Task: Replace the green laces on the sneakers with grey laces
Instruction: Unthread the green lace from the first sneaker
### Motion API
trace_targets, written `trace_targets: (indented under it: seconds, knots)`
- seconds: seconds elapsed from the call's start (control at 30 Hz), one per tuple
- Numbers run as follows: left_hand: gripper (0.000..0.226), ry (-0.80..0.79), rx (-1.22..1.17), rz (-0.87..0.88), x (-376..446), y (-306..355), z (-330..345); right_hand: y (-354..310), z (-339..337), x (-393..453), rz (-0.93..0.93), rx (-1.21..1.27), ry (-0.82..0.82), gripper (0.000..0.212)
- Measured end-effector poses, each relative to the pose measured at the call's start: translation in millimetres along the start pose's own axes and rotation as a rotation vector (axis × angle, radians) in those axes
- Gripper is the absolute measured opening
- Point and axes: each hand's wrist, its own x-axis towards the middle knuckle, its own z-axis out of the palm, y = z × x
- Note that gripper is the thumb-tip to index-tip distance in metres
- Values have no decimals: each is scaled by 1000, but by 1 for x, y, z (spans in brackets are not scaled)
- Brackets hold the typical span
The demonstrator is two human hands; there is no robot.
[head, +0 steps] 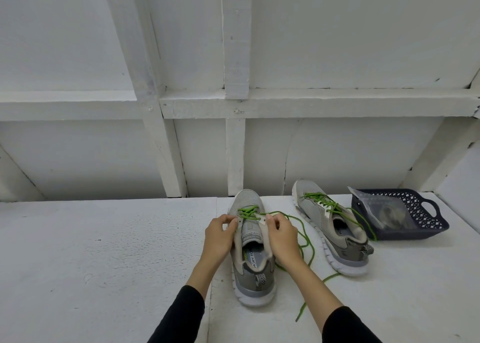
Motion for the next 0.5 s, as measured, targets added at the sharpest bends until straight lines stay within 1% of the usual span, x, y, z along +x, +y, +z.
trace_targets:
  seconds: [0.03, 0.1, 0.13, 0.2, 0.27, 0.33, 0.4, 0.43, 0.47, 0.5]
  knots:
    - [11, 15, 62, 50, 0, 3, 1, 2, 0, 0, 24, 29, 13, 35]
    - [17, 31, 228, 206, -1, 11, 4, 4, 0, -1, 48, 67, 20, 34]
    - [21, 23, 303, 286, -1, 18, 6, 5, 0, -1, 52, 79, 23, 34]
    - [24, -29, 458, 383, 1, 27, 10, 6, -1, -2, 57, 100, 32, 34]
    - [23, -71, 647, 415, 5, 32, 15, 8, -2, -2, 67, 102, 43, 36]
    - [27, -92, 820, 434, 8, 34, 17, 9, -3, -3, 69, 95, 39, 34]
    - [30, -125, 945, 446, 12, 34, 19, 9, -2, -4, 64, 93, 29, 33]
    - [29, -145, 961, 436, 13, 34, 20, 9, -1, -4, 59, 91, 31, 34]
    - [26, -161, 904, 402, 17, 32, 20, 9, 1, -5, 55, 90, 39, 34]
    - [22, -166, 764, 341, 19, 31, 19, 8, 2, -6, 48, 87, 50, 34]
